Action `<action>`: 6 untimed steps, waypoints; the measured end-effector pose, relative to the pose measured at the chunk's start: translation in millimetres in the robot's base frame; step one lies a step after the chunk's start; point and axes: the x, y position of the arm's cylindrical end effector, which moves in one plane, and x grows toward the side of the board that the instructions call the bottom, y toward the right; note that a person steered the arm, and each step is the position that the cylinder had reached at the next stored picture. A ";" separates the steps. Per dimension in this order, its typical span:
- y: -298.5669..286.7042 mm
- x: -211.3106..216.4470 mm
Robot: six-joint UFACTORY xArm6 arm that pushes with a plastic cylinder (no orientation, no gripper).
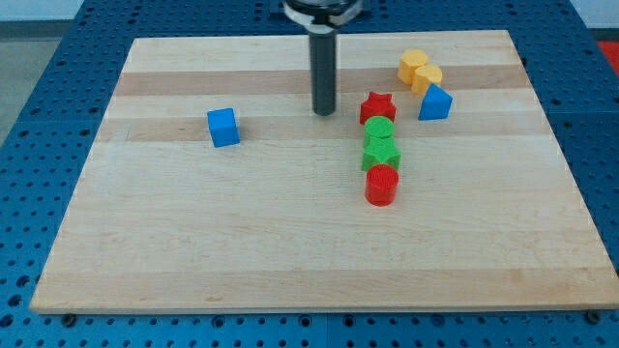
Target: Move the arm to the hexagon
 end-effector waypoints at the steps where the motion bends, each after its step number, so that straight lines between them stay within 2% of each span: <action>1: 27.4 -1.9; 3: 27.0 -38.7; 5: 28.3 -110.5; 6: 66.5 -116.8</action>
